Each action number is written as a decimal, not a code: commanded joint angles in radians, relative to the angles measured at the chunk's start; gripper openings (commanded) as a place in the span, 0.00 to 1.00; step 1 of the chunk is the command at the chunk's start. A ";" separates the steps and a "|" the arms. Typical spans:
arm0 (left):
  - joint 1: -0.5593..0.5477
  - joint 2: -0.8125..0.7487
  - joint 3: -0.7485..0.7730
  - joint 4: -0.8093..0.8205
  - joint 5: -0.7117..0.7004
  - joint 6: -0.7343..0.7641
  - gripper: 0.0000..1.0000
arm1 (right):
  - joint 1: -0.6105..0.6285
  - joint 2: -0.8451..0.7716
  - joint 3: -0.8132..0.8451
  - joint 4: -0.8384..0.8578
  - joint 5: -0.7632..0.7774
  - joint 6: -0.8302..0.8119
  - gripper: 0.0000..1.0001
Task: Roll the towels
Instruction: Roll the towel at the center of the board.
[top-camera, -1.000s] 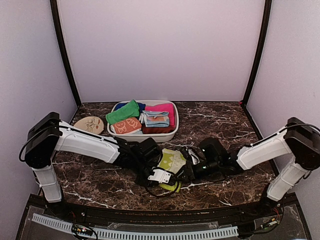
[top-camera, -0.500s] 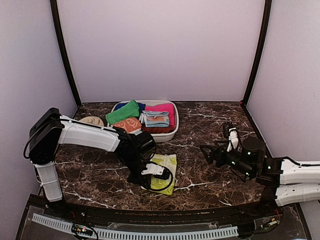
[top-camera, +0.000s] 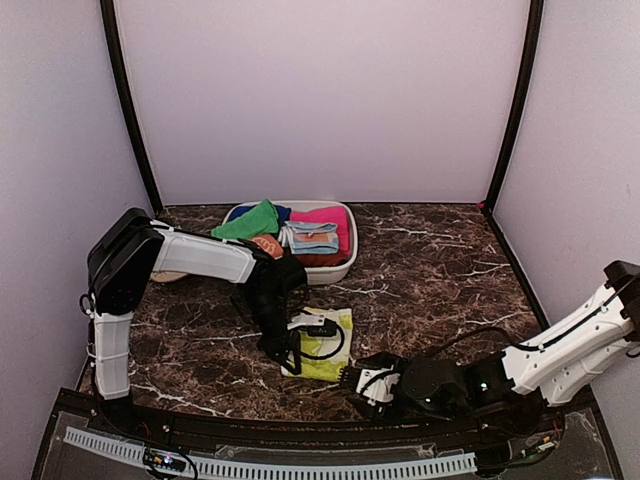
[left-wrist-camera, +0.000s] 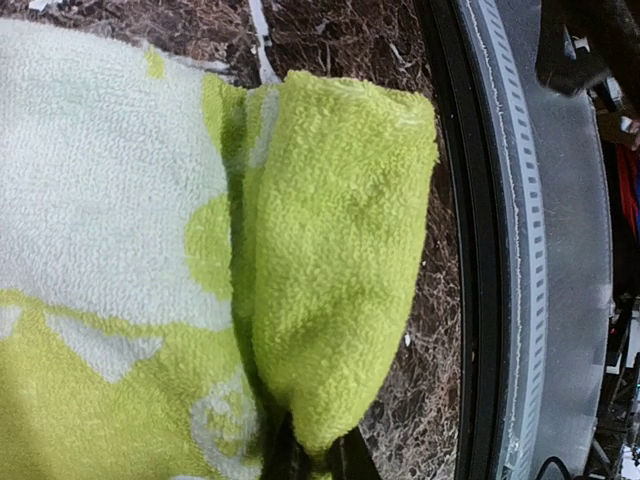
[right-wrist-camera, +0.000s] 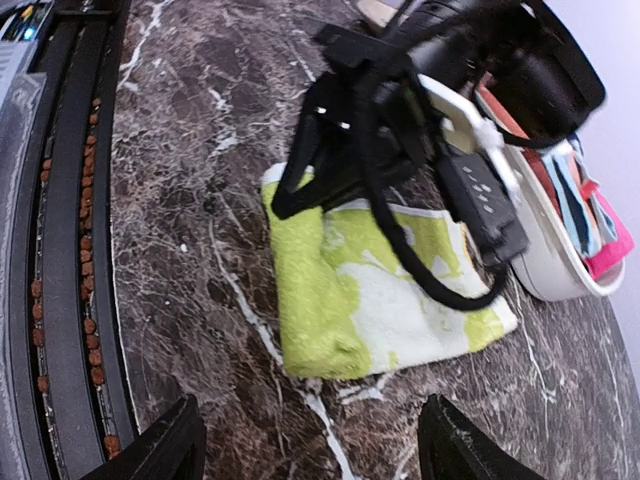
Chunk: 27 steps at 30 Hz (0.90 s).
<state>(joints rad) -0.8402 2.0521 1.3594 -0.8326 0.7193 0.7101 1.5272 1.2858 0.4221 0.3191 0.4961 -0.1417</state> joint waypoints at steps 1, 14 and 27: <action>0.014 0.030 0.032 -0.101 0.071 0.001 0.00 | 0.025 0.149 0.081 0.174 0.041 -0.251 0.71; 0.023 0.038 0.049 -0.120 0.070 0.016 0.05 | -0.052 0.450 0.193 0.336 -0.027 -0.338 0.51; 0.057 -0.042 -0.030 -0.029 0.085 -0.001 0.20 | -0.141 0.447 0.234 0.157 -0.166 -0.069 0.04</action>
<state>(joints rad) -0.8032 2.0850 1.3769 -0.9001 0.7906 0.7162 1.4151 1.7542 0.6167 0.5652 0.3950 -0.3576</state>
